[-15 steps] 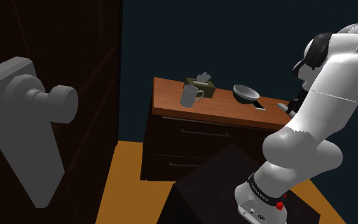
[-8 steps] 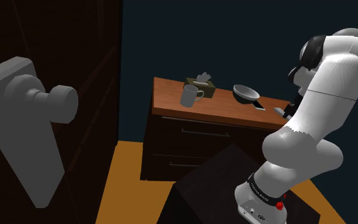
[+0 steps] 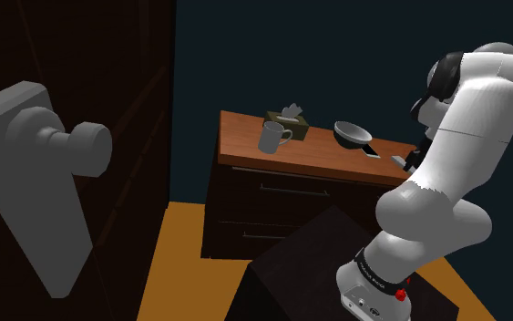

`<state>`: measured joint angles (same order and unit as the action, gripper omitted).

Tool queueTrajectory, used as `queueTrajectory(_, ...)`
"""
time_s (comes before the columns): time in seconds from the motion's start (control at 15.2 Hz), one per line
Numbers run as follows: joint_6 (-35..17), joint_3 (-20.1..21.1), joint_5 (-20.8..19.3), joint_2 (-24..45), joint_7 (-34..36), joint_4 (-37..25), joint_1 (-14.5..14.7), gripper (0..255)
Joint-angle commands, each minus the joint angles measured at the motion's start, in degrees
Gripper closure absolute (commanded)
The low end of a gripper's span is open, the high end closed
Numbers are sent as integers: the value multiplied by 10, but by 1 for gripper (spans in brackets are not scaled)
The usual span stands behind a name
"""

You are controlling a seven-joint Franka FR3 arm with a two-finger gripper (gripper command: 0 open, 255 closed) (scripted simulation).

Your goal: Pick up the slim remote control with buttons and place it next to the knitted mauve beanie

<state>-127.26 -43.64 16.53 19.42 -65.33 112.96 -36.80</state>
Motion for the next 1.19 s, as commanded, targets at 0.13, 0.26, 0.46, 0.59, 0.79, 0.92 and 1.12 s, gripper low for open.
queueTrajectory(0.13, 0, 0, 0, 0, 0, 0, 0, 0)
queueTrajectory(0.26, 0, 0, 0, 0, 0, 0, 0, 0)
queueTrajectory(0.46, 30, -12, -23, -24, 15, -13, 10, 0)
queueTrajectory(0.59, 58, -20, -41, -43, 27, -27, 17, 0)
queueTrajectory(0.79, 58, -20, -41, -43, 27, -27, 17, 0)
queueTrajectory(0.92, 58, -20, -41, -43, 27, -27, 17, 0)
queueTrajectory(1.12, 58, -20, -41, -43, 27, -27, 17, 0)
